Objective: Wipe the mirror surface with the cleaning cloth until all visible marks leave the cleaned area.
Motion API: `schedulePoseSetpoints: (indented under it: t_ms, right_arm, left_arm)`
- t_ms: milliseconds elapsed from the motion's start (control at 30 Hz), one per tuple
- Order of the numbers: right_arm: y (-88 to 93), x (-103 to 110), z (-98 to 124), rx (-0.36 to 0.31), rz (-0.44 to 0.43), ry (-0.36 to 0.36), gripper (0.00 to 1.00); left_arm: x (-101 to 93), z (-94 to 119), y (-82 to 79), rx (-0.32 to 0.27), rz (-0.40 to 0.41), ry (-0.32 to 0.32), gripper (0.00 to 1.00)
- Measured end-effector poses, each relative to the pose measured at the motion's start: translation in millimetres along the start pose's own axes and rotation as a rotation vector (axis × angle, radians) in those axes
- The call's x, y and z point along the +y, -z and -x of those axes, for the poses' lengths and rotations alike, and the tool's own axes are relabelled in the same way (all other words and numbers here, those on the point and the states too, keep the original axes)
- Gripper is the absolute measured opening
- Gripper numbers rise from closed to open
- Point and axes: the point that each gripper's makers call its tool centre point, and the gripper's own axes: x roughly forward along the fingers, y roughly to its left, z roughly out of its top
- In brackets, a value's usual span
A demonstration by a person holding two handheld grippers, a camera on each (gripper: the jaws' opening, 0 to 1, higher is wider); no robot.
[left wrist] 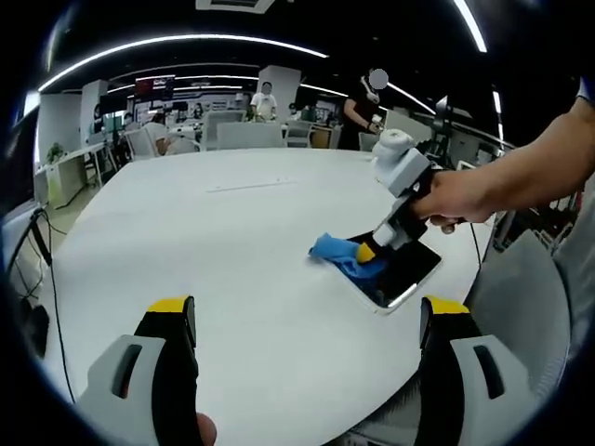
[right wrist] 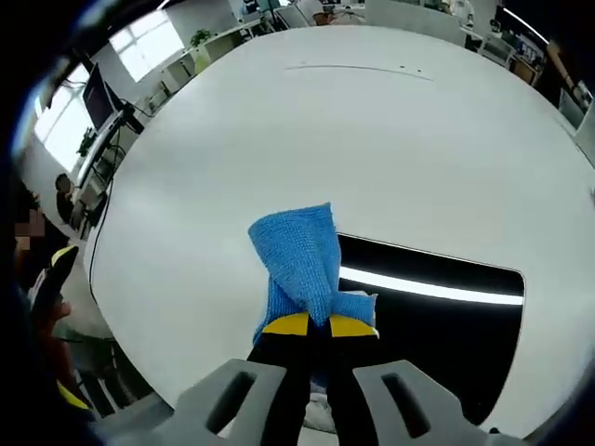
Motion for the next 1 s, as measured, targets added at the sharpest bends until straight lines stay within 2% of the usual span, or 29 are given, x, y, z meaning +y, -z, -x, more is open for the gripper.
schedulePoseSetpoints:
  t_ms: [333,667,900,1000]
  right_arm:
    - [-10.4,-1,-1,0.000,0.011,0.007,0.00]
    - [-29.3,-6,-12,-0.006,0.012,0.017,0.00]
    - [-28.0,-4,-8,-0.009,0.030,0.012,0.00]
    - [-26.8,-3,-6,-0.009,0.036,0.008,0.00]
  left_arm:
    - [-1.4,-4,-0.2,-0.006,0.011,0.003,0.99]
    - [2.0,-3,-0.5,0.002,0.001,0.000,0.99]
    - [5.2,-5,1.0,0.006,0.004,-0.007,0.99]
    - [5.5,-7,-3.4,-0.007,0.007,-0.013,0.99]
